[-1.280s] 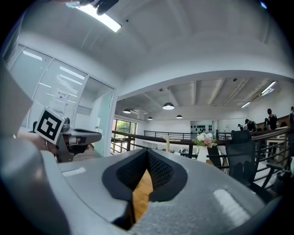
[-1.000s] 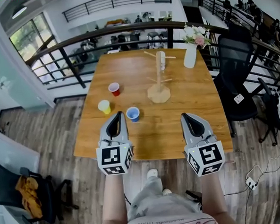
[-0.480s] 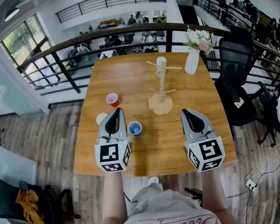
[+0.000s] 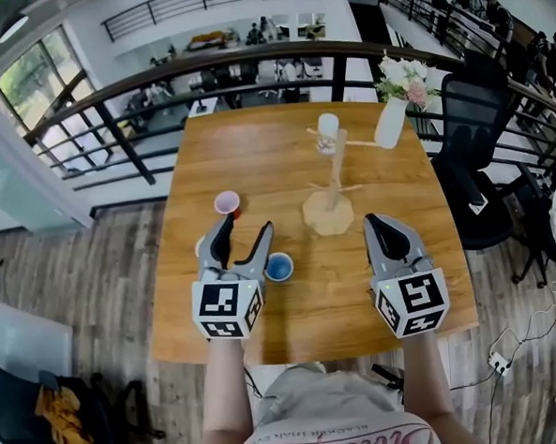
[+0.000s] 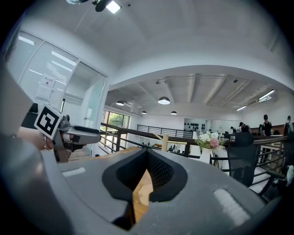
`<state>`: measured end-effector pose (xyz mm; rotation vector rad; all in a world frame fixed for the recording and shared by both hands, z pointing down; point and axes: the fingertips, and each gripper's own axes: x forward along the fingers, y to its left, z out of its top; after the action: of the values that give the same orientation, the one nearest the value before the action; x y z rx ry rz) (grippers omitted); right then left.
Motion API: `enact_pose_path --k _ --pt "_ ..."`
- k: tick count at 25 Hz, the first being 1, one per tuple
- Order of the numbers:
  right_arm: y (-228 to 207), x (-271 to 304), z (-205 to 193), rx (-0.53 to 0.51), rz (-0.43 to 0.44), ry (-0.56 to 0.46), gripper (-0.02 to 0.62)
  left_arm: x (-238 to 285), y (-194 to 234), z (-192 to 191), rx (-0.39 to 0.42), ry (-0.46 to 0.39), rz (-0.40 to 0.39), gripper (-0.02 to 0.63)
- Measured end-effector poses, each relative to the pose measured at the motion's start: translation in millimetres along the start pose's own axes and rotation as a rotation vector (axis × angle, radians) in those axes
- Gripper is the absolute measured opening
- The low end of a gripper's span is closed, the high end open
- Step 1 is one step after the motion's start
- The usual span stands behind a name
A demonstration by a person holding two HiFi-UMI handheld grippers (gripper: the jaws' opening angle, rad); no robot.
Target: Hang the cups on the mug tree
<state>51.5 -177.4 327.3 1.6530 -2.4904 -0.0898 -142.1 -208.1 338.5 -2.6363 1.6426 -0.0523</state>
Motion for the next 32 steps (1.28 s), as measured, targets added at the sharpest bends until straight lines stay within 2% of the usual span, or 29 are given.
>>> enact_pose_path --k 3,14,21,28,32 --pt "3.3 4.4 -6.5 0.0 0.003 0.02 0.002 2.3 1.7 -7.2 0.002 0.015 -0.007 0.318" --pt "8.9 8.7 -62.1 0.043 0.034 0.146 0.002 -1.2 -1.1 -72.9 -0.065 0.15 -0.002 0.316" --pt "8.7 12.1 -102.7 0.063 0.089 0.247 0.002 -4.7 -12.1 -111.5 -0.093 0.191 0.04 0.341" --pt "3.6 19.9 -122.8 0.045 0.124 0.299 0.002 -10.9 -24.4 -164.2 -0.116 0.301 0.042 0.339" --pt "2.0 21.5 -126.9 0.033 0.134 0.313 0.002 -19.0 -35.2 -185.1 -0.118 0.324 0.023 0.383"
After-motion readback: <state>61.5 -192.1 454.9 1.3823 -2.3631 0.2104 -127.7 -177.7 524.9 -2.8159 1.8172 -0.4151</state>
